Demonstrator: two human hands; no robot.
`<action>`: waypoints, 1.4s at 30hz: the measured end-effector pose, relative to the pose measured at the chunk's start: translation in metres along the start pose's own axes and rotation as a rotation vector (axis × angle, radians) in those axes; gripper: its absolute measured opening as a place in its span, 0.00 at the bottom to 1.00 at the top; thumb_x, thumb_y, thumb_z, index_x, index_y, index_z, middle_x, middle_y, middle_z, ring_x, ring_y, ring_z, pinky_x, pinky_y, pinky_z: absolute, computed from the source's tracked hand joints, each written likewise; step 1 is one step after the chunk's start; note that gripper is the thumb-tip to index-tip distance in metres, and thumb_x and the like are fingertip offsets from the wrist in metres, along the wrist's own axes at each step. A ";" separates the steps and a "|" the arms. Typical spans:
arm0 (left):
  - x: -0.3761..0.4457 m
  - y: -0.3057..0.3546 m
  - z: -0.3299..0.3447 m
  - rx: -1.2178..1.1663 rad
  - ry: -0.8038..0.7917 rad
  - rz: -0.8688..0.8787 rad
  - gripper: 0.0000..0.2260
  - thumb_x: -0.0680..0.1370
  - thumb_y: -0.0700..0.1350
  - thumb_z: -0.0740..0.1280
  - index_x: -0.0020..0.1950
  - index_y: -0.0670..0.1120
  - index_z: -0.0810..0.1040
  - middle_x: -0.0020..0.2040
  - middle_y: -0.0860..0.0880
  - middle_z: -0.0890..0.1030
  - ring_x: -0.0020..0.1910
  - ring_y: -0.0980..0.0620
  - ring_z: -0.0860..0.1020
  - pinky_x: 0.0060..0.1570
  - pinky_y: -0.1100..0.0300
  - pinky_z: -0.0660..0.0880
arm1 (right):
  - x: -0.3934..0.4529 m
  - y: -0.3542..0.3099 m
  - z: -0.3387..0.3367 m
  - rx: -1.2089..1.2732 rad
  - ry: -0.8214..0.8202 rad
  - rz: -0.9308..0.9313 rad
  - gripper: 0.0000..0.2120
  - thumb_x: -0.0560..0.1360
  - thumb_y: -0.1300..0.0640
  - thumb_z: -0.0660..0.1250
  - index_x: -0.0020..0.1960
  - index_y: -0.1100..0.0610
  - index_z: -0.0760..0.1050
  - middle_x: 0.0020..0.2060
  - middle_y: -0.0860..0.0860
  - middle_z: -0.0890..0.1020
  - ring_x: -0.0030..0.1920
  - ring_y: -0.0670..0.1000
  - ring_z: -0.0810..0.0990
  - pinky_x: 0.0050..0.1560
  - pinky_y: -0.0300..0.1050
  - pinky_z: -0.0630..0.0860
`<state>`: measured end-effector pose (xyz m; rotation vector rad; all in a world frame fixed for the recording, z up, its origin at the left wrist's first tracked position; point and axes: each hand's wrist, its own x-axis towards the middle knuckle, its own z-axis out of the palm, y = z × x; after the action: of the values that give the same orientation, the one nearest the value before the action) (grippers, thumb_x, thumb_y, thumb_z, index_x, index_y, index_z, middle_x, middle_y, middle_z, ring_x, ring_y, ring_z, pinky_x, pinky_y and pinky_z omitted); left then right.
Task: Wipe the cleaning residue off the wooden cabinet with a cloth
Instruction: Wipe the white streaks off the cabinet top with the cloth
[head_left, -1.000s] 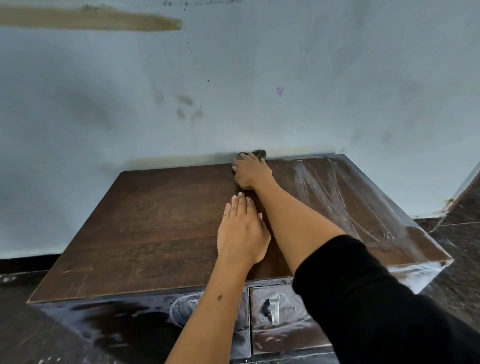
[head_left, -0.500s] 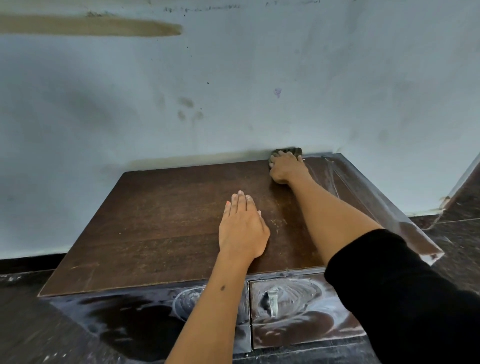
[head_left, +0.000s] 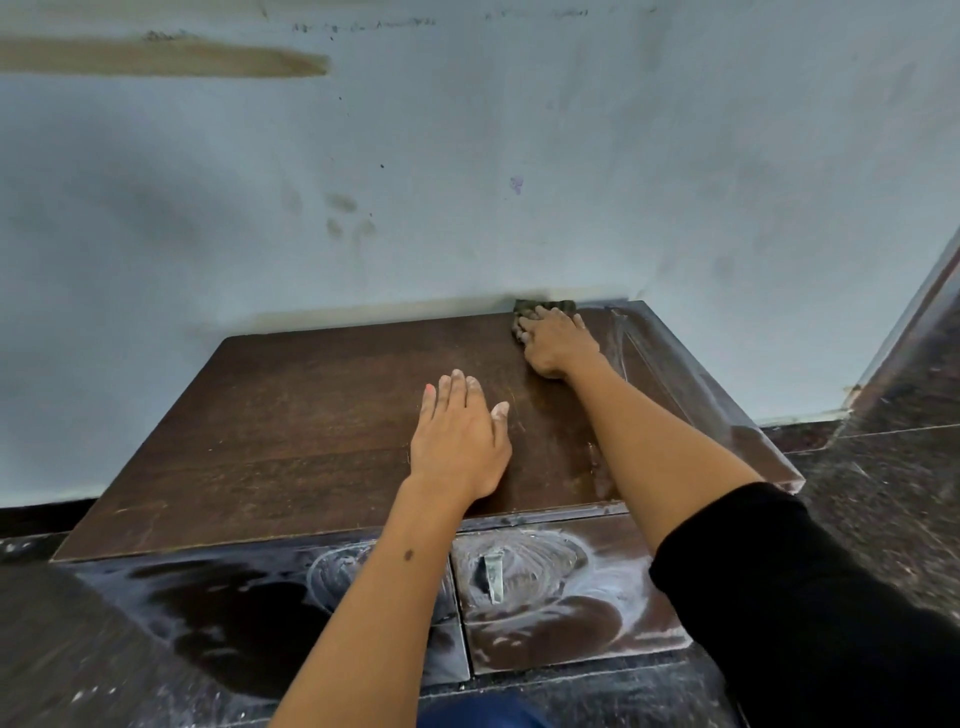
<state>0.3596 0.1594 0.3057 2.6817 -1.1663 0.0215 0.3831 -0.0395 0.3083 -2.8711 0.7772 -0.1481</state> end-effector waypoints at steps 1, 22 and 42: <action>-0.001 0.002 0.000 0.001 -0.012 0.003 0.25 0.82 0.51 0.45 0.76 0.38 0.52 0.77 0.41 0.52 0.76 0.46 0.49 0.74 0.52 0.43 | -0.004 -0.002 0.000 0.016 0.002 0.009 0.23 0.82 0.54 0.51 0.75 0.54 0.59 0.76 0.54 0.55 0.76 0.56 0.52 0.74 0.57 0.46; -0.001 0.015 -0.009 -0.098 -0.090 -0.046 0.26 0.82 0.53 0.44 0.76 0.38 0.52 0.77 0.40 0.52 0.76 0.45 0.48 0.74 0.52 0.43 | -0.084 -0.017 0.004 0.140 0.054 0.024 0.22 0.81 0.54 0.52 0.75 0.52 0.60 0.77 0.51 0.55 0.77 0.53 0.49 0.75 0.53 0.45; 0.000 0.016 0.008 0.010 -0.132 -0.019 0.25 0.82 0.49 0.47 0.76 0.38 0.49 0.77 0.40 0.48 0.76 0.44 0.47 0.75 0.52 0.43 | -0.108 -0.018 0.004 0.176 0.068 0.045 0.21 0.82 0.54 0.51 0.75 0.50 0.61 0.77 0.50 0.56 0.77 0.52 0.49 0.75 0.52 0.45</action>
<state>0.3476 0.1469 0.3010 2.7392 -1.1798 -0.1557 0.2997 0.0312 0.3021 -2.6935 0.7982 -0.2946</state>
